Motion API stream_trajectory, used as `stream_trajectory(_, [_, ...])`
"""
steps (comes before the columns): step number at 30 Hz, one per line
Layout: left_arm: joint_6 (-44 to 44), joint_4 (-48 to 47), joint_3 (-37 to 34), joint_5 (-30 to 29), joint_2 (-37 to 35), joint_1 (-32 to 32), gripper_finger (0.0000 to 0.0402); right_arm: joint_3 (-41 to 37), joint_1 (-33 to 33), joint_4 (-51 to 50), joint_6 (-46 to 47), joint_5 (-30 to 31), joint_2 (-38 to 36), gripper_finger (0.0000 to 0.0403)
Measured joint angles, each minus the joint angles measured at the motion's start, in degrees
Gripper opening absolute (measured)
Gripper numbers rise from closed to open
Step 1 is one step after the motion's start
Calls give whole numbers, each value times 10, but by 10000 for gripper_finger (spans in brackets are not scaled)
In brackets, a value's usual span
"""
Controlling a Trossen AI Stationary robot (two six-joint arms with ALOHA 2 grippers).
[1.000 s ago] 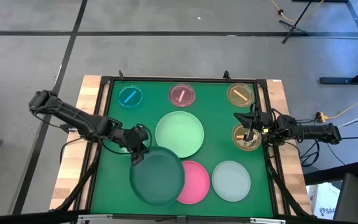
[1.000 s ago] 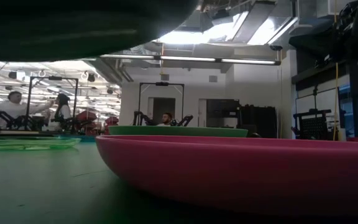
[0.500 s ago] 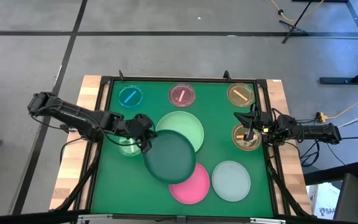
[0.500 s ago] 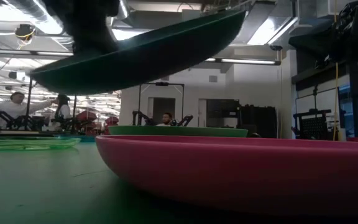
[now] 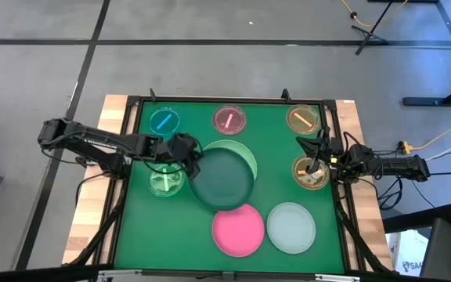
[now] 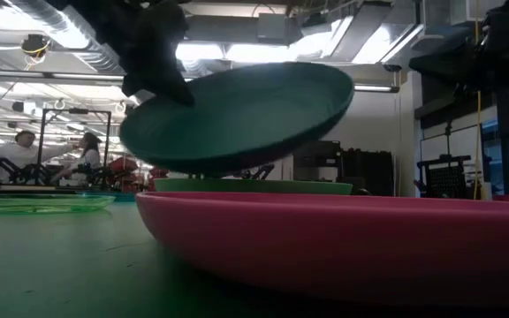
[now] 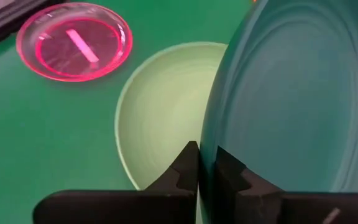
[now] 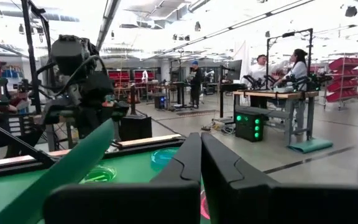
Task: Stack plastic plates
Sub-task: Stack the dark green plate on top of the light green plate
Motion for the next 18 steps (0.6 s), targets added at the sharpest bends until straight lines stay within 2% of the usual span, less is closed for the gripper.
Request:
stream_trajectory(9, [36, 49, 0, -22, 17, 61, 10, 0, 0, 4, -11, 28, 0, 0])
stream_trajectory(18, [43, 64, 0, 34, 84, 103, 10, 0, 0, 0, -11, 32, 0, 0])
